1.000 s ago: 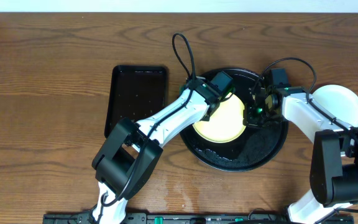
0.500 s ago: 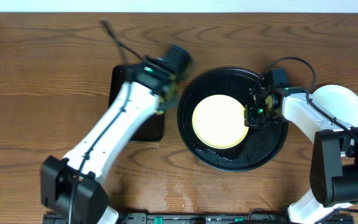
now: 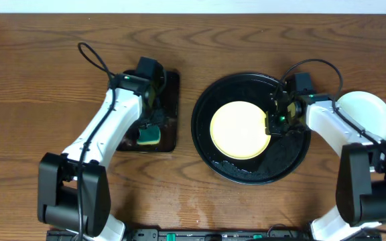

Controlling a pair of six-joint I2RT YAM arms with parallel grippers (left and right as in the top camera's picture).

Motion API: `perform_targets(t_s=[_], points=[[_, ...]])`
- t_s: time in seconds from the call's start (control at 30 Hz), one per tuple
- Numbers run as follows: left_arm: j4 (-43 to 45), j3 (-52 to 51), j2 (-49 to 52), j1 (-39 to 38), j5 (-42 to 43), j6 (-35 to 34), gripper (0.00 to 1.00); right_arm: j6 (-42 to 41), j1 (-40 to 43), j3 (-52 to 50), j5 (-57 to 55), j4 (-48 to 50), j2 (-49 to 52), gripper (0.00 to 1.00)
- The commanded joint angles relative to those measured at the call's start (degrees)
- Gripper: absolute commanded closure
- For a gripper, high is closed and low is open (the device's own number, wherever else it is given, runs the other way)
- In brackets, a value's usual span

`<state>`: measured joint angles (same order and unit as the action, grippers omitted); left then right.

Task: Clean dirty plates on tray and stack at the side
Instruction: 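Return the sponge to the black rectangular tray with the left gripper, then lift the yellow plate with the right gripper over the round tray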

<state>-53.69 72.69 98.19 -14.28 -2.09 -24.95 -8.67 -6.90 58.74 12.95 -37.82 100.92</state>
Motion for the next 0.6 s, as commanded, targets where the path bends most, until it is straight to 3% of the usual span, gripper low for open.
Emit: perform_targets(t_s=[0.0, 0.33, 0.37, 0.4, 0.57], points=[[0.0, 2.4, -4.7, 1.4, 6.1, 2.3, 0.40, 0.6, 0.2, 0.0, -7.0, -0.6, -7.3, 0.99], [0.5, 2.3, -19.1, 1.4, 9.1, 2.3, 0.31, 2.6, -6.9, 0.0, -31.7, -1.5, -21.8, 0.99], [0.5, 2.3, -20.1, 1.4, 9.1, 2.3, 0.22, 3.7, -8.3, 0.0, -33.5, -1.4, -23.1, 0.99], [0.5, 2.3, -21.2, 1.4, 9.1, 2.3, 0.20, 4.5, -9.8, 0.0, -35.3, -1.3, -24.3, 0.99], [0.5, 2.3, -23.1, 1.4, 9.1, 2.2, 0.19, 5.4, -16.9, 0.0, -47.1, -1.4, -28.3, 0.99]])
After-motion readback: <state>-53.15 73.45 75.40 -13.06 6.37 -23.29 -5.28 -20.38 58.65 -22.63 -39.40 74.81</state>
